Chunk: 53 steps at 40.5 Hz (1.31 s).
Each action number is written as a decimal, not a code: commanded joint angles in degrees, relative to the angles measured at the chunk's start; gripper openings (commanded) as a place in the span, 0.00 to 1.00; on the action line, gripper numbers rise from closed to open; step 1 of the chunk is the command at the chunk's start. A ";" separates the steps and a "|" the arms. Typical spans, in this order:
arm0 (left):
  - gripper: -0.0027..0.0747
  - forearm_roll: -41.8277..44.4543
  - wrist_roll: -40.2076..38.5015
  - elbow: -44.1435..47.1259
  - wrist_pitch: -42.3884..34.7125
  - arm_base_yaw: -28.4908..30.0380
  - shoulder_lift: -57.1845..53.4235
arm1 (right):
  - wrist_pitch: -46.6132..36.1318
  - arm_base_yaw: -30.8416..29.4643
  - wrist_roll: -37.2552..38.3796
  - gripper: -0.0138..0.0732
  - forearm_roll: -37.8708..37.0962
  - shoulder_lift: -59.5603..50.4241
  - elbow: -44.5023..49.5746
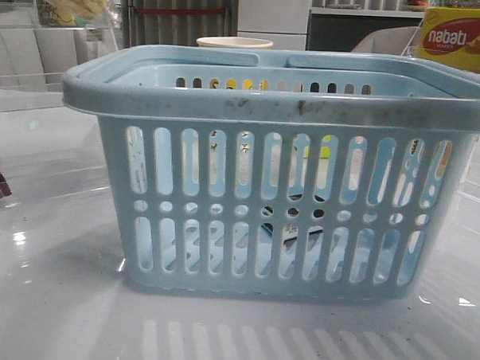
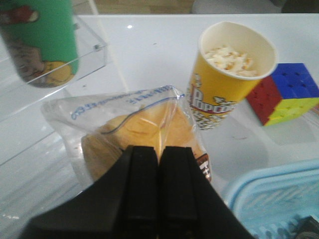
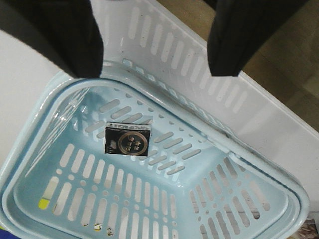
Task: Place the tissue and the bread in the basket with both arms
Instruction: 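Lift the bagged bread with the left gripper and move it over the basket, then drop the bagged bread into the basket beside the tissue pack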
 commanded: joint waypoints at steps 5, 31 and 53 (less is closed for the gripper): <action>0.15 -1.26 2.70 -1.95 0.60 -8.45 -5.15 | -3.40 0.08 -0.69 0.79 0.37 -0.35 -1.56; 0.53 -1.16 5.68 7.15 -1.07 -22.35 -3.05 | -3.38 0.08 -0.69 0.79 0.37 -0.35 -1.56; 0.62 0.25 5.76 9.40 2.80 -22.35 -15.61 | -3.38 0.08 -0.69 0.79 0.37 -0.35 -1.56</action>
